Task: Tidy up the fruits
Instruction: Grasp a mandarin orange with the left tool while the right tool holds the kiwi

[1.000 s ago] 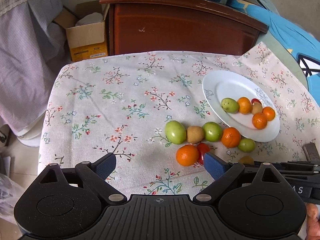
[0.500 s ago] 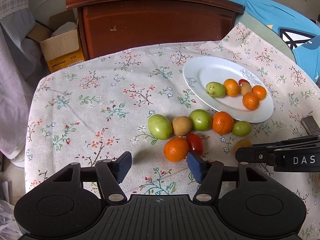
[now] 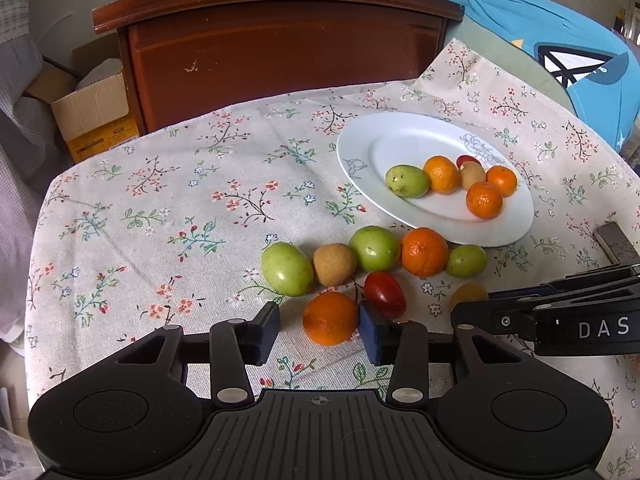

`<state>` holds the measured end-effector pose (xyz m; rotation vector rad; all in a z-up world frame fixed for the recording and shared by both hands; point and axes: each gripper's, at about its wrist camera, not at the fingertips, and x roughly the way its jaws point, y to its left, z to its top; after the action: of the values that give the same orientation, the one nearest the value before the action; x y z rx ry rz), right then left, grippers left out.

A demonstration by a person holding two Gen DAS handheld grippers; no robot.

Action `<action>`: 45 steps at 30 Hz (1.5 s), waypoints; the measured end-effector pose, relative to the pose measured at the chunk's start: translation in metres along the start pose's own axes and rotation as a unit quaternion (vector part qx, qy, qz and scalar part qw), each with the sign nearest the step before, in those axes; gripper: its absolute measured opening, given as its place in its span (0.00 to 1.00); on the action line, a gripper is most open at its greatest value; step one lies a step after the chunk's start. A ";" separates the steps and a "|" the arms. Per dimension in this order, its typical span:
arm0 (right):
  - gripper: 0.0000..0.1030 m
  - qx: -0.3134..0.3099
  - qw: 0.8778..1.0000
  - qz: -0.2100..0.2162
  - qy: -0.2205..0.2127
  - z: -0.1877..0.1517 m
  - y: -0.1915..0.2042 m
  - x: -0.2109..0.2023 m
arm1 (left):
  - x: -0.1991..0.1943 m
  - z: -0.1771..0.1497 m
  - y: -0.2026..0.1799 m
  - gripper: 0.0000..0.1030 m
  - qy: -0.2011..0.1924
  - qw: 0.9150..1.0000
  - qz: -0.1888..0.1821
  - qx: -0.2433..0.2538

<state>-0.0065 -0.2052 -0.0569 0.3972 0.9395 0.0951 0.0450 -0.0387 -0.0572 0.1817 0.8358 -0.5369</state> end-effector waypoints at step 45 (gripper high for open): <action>0.24 -0.059 0.998 -0.023 -0.013 -0.003 0.014 0.004 | -0.004 -0.001 -0.011 0.26 0.002 1.000 0.012 -0.005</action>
<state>-0.0056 -0.1902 -0.0562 0.2675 0.9121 0.1033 0.0364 -0.0457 -0.0542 0.1832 0.8386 -0.5107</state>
